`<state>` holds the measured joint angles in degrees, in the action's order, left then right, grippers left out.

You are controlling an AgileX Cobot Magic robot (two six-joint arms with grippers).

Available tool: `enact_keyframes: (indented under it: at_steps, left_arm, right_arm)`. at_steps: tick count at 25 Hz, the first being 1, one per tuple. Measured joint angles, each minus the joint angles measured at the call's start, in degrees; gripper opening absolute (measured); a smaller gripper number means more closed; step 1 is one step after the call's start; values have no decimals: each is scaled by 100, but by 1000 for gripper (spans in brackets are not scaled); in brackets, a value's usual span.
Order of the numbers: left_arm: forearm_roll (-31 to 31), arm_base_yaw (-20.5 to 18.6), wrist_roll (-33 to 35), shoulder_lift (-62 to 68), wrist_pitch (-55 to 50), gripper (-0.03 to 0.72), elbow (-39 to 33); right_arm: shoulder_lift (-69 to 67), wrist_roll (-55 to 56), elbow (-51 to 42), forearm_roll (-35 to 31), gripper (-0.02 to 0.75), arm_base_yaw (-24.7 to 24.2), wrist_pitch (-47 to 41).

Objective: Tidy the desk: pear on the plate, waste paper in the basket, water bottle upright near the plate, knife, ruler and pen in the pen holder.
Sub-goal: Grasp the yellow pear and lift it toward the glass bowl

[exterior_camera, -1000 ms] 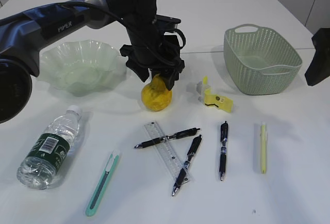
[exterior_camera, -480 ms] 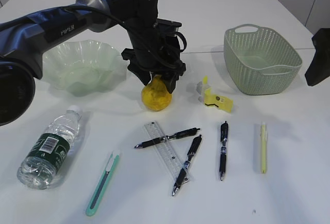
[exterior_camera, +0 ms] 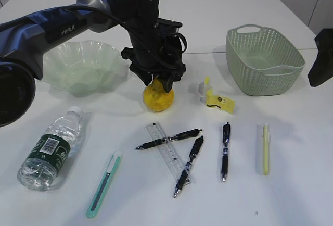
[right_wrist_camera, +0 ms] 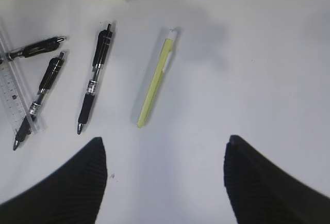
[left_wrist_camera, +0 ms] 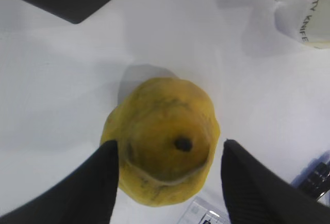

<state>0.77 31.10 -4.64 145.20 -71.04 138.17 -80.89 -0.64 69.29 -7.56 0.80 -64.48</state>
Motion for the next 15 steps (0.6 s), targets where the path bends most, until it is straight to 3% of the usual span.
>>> enact_keyframes:
  at_steps: [5,15]
  left_arm:
    - [-3,0,0,0,0,342,0]
    - [-26,0,0,32,11,281,33]
  right_arm:
    - [0,0,0,0,552,0,0]
    - [0,0,0,0,552,0,0]
